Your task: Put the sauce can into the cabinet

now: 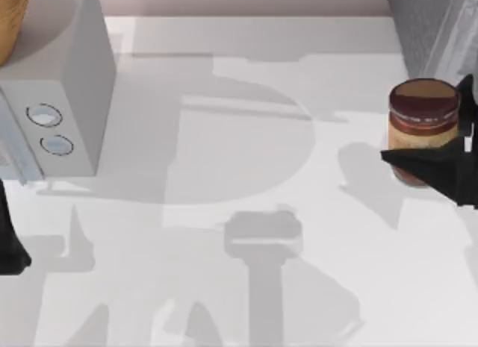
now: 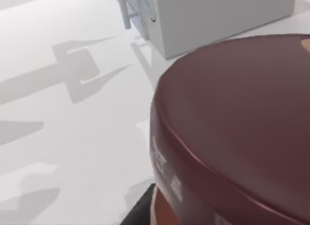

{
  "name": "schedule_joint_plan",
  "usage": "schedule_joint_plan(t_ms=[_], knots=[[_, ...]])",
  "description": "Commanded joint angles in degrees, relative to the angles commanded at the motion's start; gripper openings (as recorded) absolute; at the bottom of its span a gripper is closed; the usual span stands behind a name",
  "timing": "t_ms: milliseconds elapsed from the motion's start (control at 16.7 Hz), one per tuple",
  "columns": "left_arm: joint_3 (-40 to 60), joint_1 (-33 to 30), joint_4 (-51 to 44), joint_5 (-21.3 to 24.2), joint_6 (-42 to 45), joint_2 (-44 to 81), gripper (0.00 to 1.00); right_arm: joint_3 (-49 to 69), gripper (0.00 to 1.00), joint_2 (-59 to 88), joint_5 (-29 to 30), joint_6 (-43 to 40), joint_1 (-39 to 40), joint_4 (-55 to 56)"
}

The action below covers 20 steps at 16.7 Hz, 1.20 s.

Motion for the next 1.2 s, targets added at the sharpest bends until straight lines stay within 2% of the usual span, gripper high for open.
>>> schedule_joint_plan(t_ms=[540, 780, 960, 1200], knots=[[0.0, 0.0, 0.0, 0.0, 0.0, 0.0, 1.00, -31.8, 0.00, -55.7, 38.3, 19.9, -1.2, -0.6], [0.0, 0.0, 0.0, 0.0, 0.0, 0.0, 1.00, -40.1, 0.00, -72.6, 52.7, 25.4, -2.6, 2.1], [0.0, 0.0, 0.0, 0.0, 0.0, 0.0, 1.00, -43.2, 0.00, -79.1, 58.9, 27.6, -3.5, 4.1], [0.0, 0.0, 0.0, 0.0, 0.0, 0.0, 1.00, -43.8, 0.00, -80.5, 60.2, 28.0, -3.7, 4.6]])
